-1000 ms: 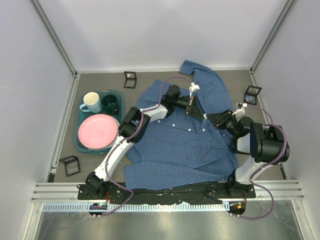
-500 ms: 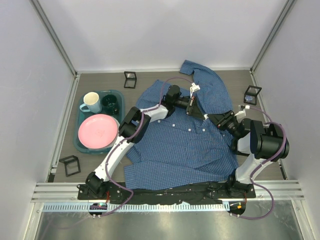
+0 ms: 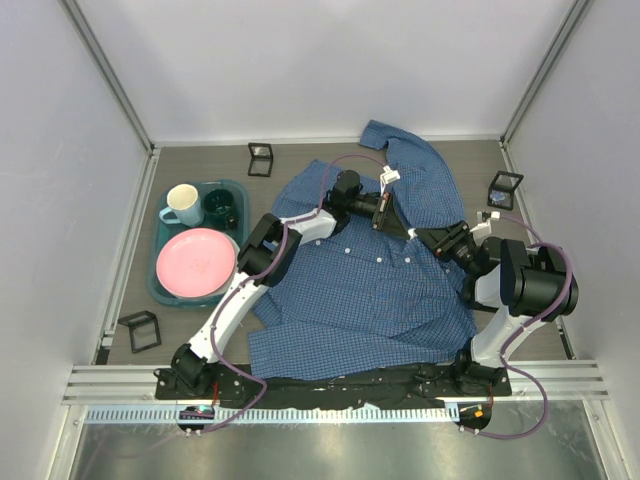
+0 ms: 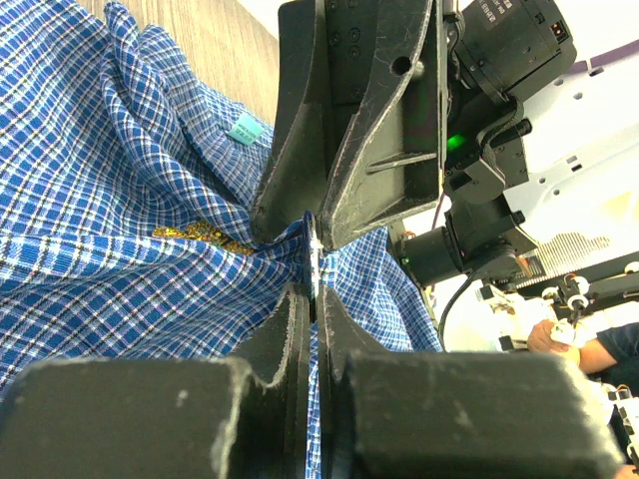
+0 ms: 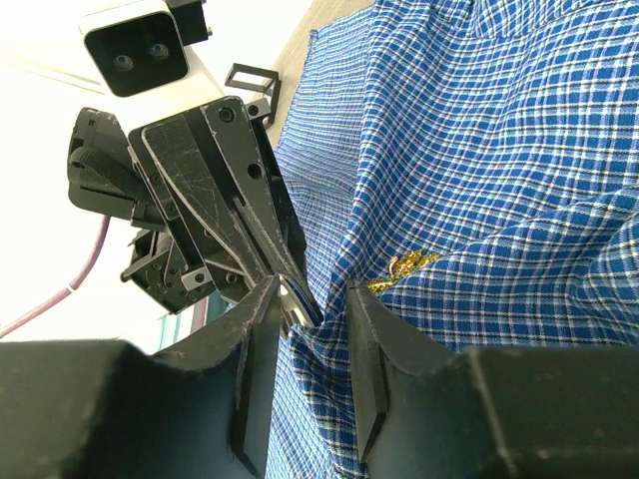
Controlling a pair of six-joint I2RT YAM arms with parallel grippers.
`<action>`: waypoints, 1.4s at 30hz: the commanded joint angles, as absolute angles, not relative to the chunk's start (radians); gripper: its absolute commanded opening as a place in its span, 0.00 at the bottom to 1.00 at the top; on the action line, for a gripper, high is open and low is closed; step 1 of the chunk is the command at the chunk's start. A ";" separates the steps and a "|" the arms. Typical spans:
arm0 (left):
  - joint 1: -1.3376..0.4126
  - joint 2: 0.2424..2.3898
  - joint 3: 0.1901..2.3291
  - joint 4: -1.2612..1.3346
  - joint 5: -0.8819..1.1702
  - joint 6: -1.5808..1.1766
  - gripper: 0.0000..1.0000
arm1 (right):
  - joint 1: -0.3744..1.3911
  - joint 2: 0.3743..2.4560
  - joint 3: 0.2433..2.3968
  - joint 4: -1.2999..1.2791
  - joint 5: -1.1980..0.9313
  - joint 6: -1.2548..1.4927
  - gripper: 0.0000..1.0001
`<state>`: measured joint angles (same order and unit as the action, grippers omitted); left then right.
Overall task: Remove the brooch from the garment
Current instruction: Remove the brooch from the clothes.
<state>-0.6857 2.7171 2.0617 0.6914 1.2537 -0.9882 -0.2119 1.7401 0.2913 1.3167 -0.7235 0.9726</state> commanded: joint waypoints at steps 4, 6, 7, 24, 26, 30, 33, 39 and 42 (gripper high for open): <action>-0.693 2.677 2.072 0.749 1.267 -0.989 0.00 | -0.222 1.750 0.281 1.537 -0.719 0.982 0.33; -0.693 2.677 2.072 0.749 1.267 -0.988 0.00 | -0.222 1.756 0.276 1.563 -0.723 0.995 0.30; -0.693 2.677 2.072 0.749 1.267 -0.988 0.00 | -0.222 1.758 0.276 1.571 -0.726 0.997 0.29; -0.681 2.672 2.075 0.739 1.246 -0.982 0.00 | -0.248 1.717 0.209 1.588 -0.732 0.985 0.34; -0.678 2.680 2.082 0.736 1.243 -0.982 0.00 | -0.248 1.709 0.206 1.589 -0.730 0.985 0.38; -0.678 2.689 2.092 0.729 1.238 -0.982 0.00 | -0.252 1.689 0.193 1.589 -0.727 0.977 0.39; -0.678 2.688 2.089 0.729 1.236 -0.980 0.00 | -0.253 1.690 0.189 1.589 -0.733 0.979 0.39; -0.678 2.694 2.098 0.719 1.236 -0.977 0.00 | -0.252 1.710 0.198 1.605 -0.744 0.986 0.29; -0.678 2.688 2.091 0.721 1.238 -0.977 0.00 | -0.250 1.741 0.212 1.647 -0.749 1.008 0.27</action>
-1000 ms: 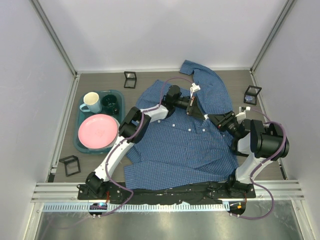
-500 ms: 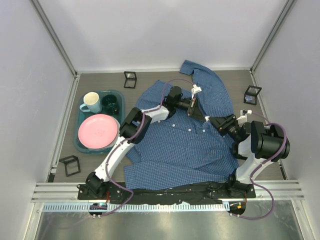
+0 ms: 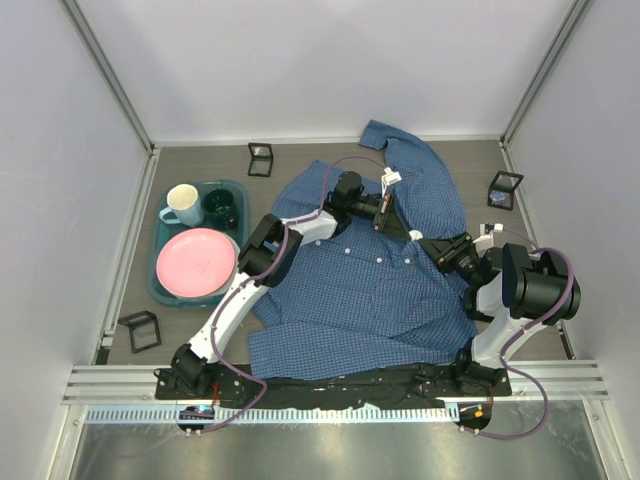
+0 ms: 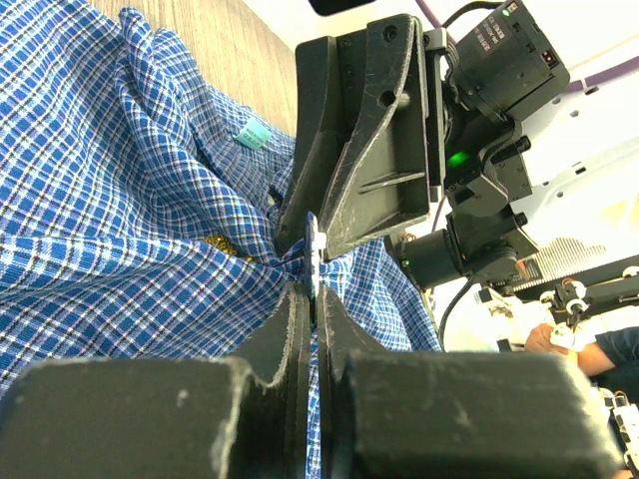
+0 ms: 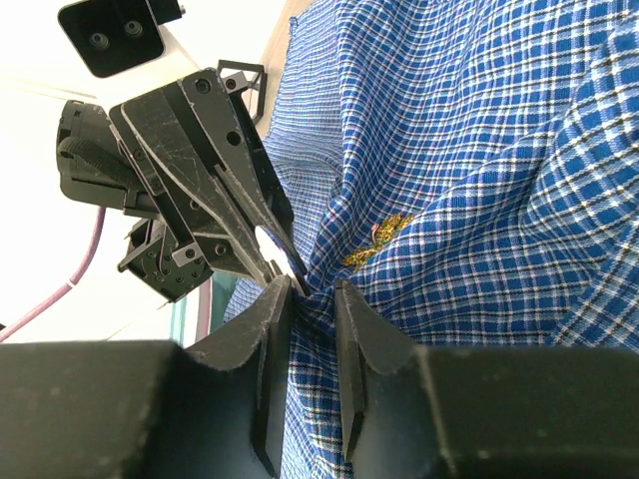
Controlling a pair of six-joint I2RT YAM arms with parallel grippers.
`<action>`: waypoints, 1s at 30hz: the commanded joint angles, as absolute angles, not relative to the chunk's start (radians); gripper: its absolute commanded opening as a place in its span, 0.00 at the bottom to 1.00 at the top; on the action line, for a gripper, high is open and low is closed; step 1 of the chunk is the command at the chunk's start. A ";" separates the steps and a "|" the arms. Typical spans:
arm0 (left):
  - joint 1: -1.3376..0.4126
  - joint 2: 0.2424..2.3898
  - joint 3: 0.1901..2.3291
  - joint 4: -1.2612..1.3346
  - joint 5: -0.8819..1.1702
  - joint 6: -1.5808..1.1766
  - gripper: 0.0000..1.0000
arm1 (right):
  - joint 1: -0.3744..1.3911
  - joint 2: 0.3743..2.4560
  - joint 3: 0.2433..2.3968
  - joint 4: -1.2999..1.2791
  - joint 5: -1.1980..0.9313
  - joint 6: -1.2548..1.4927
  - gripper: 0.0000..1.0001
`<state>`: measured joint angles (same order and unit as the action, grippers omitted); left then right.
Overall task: Remove the brooch from the garment
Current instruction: Remove the brooch from the clothes.
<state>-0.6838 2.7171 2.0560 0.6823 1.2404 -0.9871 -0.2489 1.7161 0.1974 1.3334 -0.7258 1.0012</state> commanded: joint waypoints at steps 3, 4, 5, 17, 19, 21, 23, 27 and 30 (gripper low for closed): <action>-0.683 2.688 2.086 0.721 1.239 -0.977 0.00 | -0.247 1.764 0.225 1.669 -0.755 1.023 0.28; -0.683 2.688 2.085 0.722 1.239 -0.977 0.00 | -0.245 1.764 0.227 1.669 -0.755 1.022 0.28; -0.684 2.686 2.086 0.723 1.239 -0.979 0.00 | -0.245 1.761 0.227 1.670 -0.753 1.019 0.28; -0.696 2.689 2.082 0.723 1.252 -0.985 0.00 | -0.224 1.718 0.233 1.667 -0.755 0.989 0.28; -0.696 2.691 2.080 0.723 1.252 -0.985 0.00 | -0.222 1.713 0.230 1.667 -0.742 0.986 0.31; -0.698 2.691 2.082 0.724 1.252 -0.986 0.00 | -0.224 1.715 0.235 1.669 -0.736 0.986 0.33; -0.698 2.691 2.082 0.724 1.253 -0.986 0.00 | -0.224 1.712 0.236 1.669 -0.733 0.985 0.34; -0.699 2.692 2.082 0.724 1.255 -0.988 0.00 | -0.224 1.715 0.248 1.669 -0.736 0.983 0.32; -0.703 2.694 2.083 0.723 1.258 -0.989 0.00 | -0.224 1.712 0.250 1.669 -0.735 0.985 0.22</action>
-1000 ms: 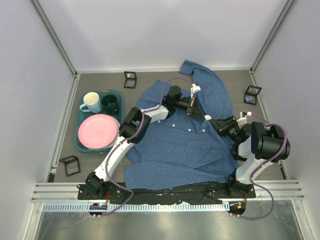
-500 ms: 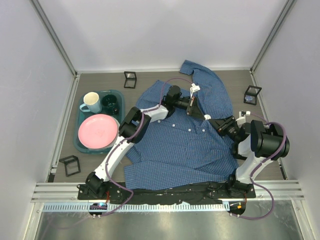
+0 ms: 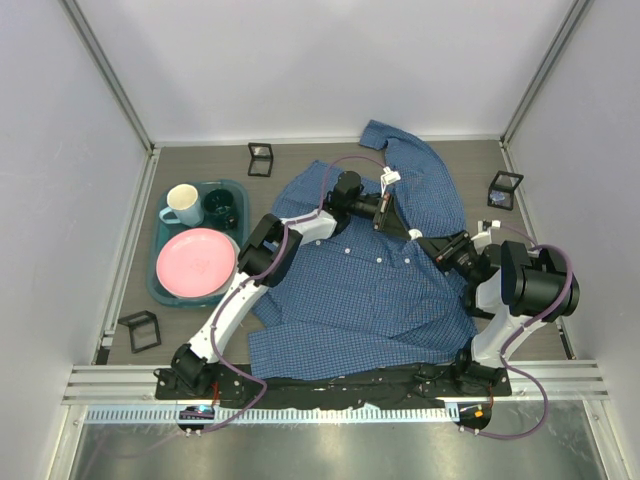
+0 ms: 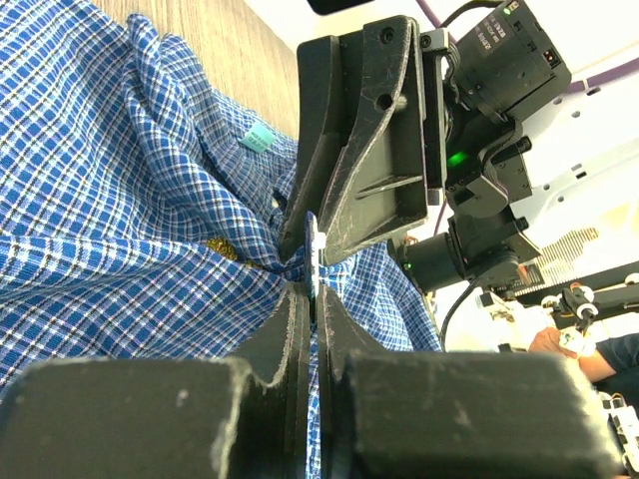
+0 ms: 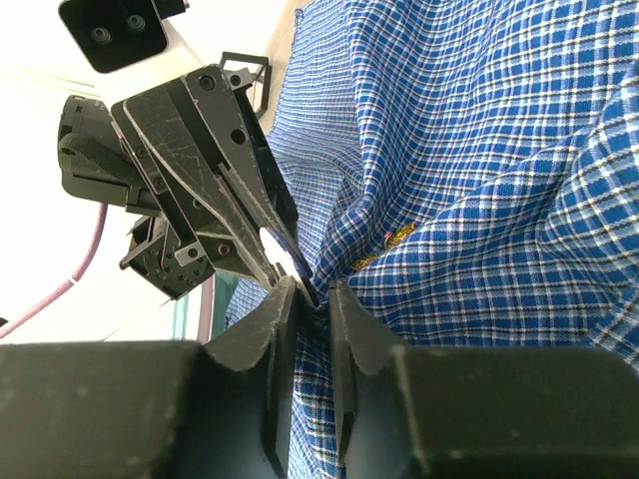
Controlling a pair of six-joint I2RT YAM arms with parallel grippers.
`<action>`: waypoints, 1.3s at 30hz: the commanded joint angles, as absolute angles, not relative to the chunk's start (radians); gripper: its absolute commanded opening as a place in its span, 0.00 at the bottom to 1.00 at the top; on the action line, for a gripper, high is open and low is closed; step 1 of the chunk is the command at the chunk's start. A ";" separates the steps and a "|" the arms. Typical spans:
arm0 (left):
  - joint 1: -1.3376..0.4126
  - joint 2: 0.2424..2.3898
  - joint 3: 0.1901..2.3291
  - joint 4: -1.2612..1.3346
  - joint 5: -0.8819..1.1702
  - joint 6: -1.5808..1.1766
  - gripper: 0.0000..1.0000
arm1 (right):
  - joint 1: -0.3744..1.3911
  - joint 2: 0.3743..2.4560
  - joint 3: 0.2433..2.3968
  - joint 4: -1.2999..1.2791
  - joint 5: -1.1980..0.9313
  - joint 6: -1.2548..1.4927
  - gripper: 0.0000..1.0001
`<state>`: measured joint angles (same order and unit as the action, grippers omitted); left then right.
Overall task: Remove the brooch from the garment
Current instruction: Remove the brooch from the clothes.
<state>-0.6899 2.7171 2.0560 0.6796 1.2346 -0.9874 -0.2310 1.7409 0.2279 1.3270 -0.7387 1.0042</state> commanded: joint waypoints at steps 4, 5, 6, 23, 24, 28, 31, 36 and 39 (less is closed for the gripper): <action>-0.703 2.691 2.082 0.712 1.246 -0.989 0.00 | -0.222 1.698 0.247 1.669 -0.736 0.979 0.04; -0.703 2.686 2.076 0.707 1.240 -0.986 0.00 | -0.224 1.697 0.244 1.669 -0.733 0.977 0.01; -0.701 2.681 2.069 0.703 1.232 -0.985 0.00 | -0.224 1.691 0.239 1.670 -0.729 0.974 0.01; -0.675 2.457 1.841 0.474 0.957 -0.730 0.62 | -0.224 1.635 0.210 1.575 -0.695 0.899 0.01; -0.676 2.447 1.838 0.460 0.937 -0.726 0.62 | -0.224 1.632 0.210 1.572 -0.696 0.896 0.01; -0.693 2.454 1.870 0.346 0.873 -0.660 0.59 | -0.224 1.632 0.210 1.578 -0.695 0.897 0.01; -0.710 2.471 1.888 0.345 0.861 -0.673 0.56 | -0.224 1.629 0.210 1.578 -0.695 0.897 0.01; -0.726 2.456 1.864 0.374 0.835 -0.676 0.56 | -0.224 1.628 0.210 1.571 -0.692 0.894 0.01; -0.726 2.424 1.810 0.439 0.807 -0.681 0.61 | -0.224 1.623 0.212 1.540 -0.683 0.884 0.01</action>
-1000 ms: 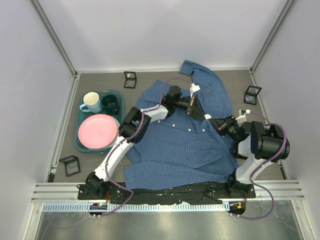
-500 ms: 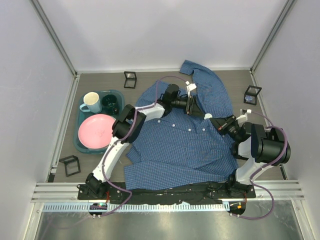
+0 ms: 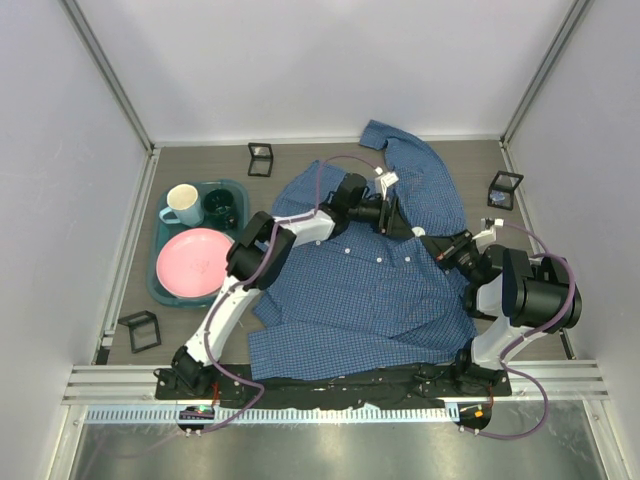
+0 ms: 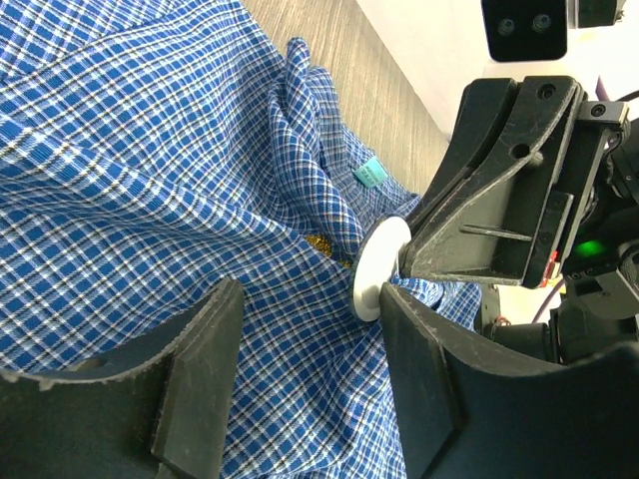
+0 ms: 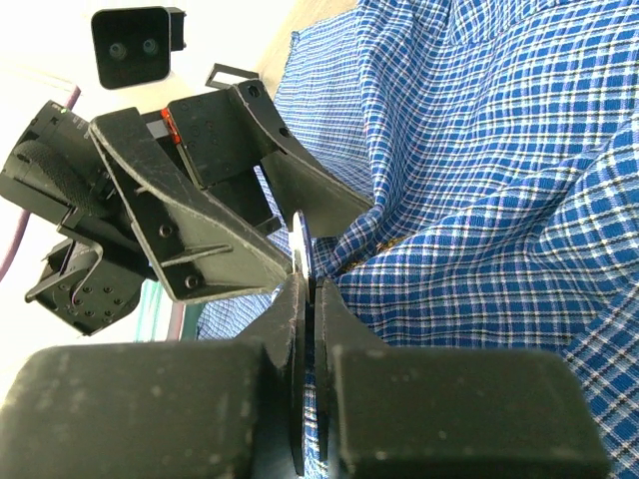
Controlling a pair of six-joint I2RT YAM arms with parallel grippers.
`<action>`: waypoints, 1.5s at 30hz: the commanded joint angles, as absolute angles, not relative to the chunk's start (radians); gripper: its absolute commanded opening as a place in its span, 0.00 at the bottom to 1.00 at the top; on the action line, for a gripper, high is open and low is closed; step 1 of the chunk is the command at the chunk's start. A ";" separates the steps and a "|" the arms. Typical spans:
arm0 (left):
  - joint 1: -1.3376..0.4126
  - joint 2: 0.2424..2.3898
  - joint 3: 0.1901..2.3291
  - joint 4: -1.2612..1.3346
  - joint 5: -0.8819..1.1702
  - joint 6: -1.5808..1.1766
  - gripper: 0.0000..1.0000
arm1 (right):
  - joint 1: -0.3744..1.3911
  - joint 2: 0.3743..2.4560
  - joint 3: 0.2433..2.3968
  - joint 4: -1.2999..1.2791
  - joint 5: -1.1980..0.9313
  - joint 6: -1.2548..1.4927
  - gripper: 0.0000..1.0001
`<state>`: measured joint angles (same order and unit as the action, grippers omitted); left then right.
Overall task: Remove the brooch from the garment
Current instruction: Remove the brooch from the clothes.
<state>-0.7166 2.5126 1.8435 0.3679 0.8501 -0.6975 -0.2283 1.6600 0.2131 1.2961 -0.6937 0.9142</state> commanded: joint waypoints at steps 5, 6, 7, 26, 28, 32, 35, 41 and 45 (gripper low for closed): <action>-0.732 2.382 1.750 0.503 0.775 -0.690 0.63 | -0.213 1.597 0.219 1.482 -0.670 0.842 0.01; -0.733 2.382 1.747 0.506 0.772 -0.690 0.62 | -0.212 1.594 0.218 1.473 -0.667 0.841 0.01; -0.733 2.384 1.746 0.514 0.769 -0.698 0.61 | -0.210 1.594 0.221 1.471 -0.667 0.839 0.01; -0.744 2.388 1.749 0.575 0.769 -0.759 0.47 | -0.190 1.577 0.230 1.417 -0.655 0.805 0.01; -0.746 2.388 1.750 0.560 0.761 -0.753 0.45 | -0.189 1.571 0.229 1.405 -0.650 0.801 0.01; -0.746 2.387 1.758 0.552 0.758 -0.756 0.45 | -0.178 1.556 0.233 1.375 -0.643 0.773 0.01; -0.747 2.382 1.761 0.535 0.750 -0.752 0.49 | -0.170 1.536 0.236 1.333 -0.629 0.755 0.01; -0.747 2.382 1.773 0.512 0.750 -0.750 0.51 | -0.161 1.522 0.239 1.298 -0.621 0.733 0.01; -0.747 2.385 1.784 0.494 0.744 -0.755 0.50 | -0.158 1.520 0.242 1.289 -0.620 0.729 0.01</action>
